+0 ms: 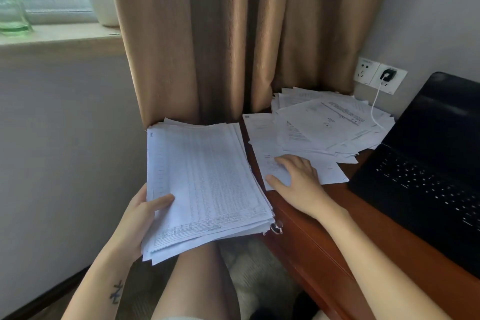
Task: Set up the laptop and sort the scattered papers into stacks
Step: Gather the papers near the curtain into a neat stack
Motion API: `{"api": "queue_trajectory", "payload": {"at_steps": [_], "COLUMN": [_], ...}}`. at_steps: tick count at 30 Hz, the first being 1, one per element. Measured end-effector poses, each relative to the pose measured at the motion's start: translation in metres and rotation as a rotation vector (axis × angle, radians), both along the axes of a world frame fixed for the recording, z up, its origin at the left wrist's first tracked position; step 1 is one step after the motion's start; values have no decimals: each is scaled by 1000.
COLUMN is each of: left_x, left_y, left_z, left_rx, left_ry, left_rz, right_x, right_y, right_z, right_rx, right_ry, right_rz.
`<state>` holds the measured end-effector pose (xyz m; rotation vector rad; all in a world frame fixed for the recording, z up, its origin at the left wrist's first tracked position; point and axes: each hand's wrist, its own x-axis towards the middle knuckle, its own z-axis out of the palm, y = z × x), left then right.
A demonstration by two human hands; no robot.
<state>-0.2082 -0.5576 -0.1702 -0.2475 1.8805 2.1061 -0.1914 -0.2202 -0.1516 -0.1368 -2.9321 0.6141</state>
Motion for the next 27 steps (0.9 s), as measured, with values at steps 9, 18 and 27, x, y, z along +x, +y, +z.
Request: {"api": "queue_trajectory", "payload": {"at_steps": [9, 18, 27], "left_x": [-9, -12, -30], "left_y": [-6, 2, 36], "left_z": [1, 7, 26], "left_rx": [8, 60, 132], "left_ry": [-9, 20, 39], "left_rz": [-4, -9, -40], "right_x": [-35, -53, -85], "right_y": [18, 40, 109], "right_z": [-3, -12, -4], "right_rx": [132, -96, 115], "right_ry": [-61, 228, -48], "right_rz": [-27, -36, -378]}}
